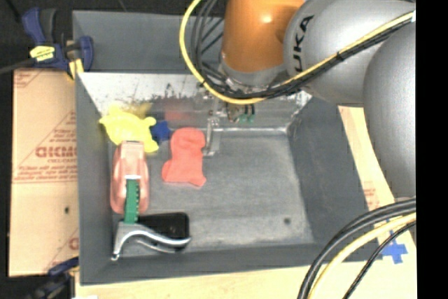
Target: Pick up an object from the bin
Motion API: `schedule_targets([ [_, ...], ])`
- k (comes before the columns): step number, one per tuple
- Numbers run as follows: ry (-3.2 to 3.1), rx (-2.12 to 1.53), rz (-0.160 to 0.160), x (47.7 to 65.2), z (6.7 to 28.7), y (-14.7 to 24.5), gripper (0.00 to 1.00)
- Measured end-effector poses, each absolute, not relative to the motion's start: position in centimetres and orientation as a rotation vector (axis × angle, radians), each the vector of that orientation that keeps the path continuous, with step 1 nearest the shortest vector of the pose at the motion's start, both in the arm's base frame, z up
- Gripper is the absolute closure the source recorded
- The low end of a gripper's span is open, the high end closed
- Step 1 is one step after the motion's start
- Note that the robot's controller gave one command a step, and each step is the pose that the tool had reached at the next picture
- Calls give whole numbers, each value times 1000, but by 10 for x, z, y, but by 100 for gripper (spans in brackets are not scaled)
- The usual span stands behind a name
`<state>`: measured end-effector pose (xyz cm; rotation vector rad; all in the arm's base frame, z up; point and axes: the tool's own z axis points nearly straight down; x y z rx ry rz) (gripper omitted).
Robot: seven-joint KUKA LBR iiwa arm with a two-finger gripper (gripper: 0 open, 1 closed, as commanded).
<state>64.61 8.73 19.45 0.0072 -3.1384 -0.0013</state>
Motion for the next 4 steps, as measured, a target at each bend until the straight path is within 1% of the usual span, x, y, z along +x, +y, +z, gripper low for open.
schedule_targets([
  [1,-3146,5,-2,647,200,87,0],
  [2,-3156,47,-2,650,169,89,0],
  [3,-3147,158,-1,629,98,99,0],
  [4,-3147,233,1,616,69,87,0],
])
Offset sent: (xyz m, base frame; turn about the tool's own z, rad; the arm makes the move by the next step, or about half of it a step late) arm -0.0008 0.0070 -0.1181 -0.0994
